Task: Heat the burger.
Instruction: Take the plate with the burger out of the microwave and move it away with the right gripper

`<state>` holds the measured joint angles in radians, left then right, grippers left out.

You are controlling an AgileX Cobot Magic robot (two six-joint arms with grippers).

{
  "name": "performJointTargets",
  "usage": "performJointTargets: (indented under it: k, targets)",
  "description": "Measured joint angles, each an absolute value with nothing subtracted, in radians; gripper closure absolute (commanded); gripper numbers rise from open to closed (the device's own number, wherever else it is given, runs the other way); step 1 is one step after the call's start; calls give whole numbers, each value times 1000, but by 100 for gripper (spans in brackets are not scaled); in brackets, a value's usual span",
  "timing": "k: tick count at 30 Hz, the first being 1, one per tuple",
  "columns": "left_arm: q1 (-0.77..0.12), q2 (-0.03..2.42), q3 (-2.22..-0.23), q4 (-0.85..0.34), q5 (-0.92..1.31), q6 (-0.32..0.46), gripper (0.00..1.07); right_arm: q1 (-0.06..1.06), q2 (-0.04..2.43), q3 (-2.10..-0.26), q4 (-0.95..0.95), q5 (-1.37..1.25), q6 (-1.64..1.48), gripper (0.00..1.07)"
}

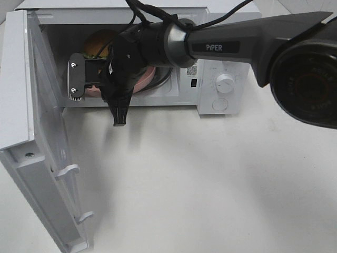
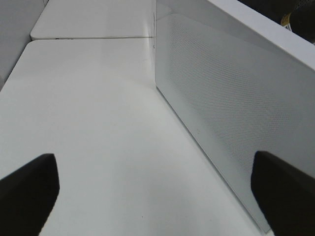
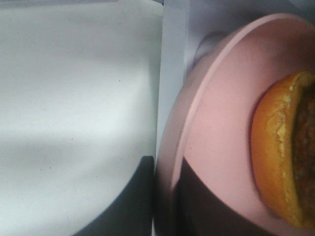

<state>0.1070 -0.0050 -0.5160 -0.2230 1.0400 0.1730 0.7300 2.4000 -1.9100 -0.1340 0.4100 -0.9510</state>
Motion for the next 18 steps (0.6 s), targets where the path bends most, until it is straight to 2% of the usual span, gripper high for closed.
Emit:
performJointTargets:
  k: [4, 6, 18]
  targets:
    - [107, -5, -516, -223, 1040, 173, 9, 730, 2370, -1842, -139, 367, -958, 107]
    - [107, -5, -516, -223, 1040, 173, 9, 730, 2317, -1741, -147, 310, -974, 107]
    - [107, -5, -516, -223, 1040, 173, 9, 730, 2203, -1556, -199, 264, -975, 107]
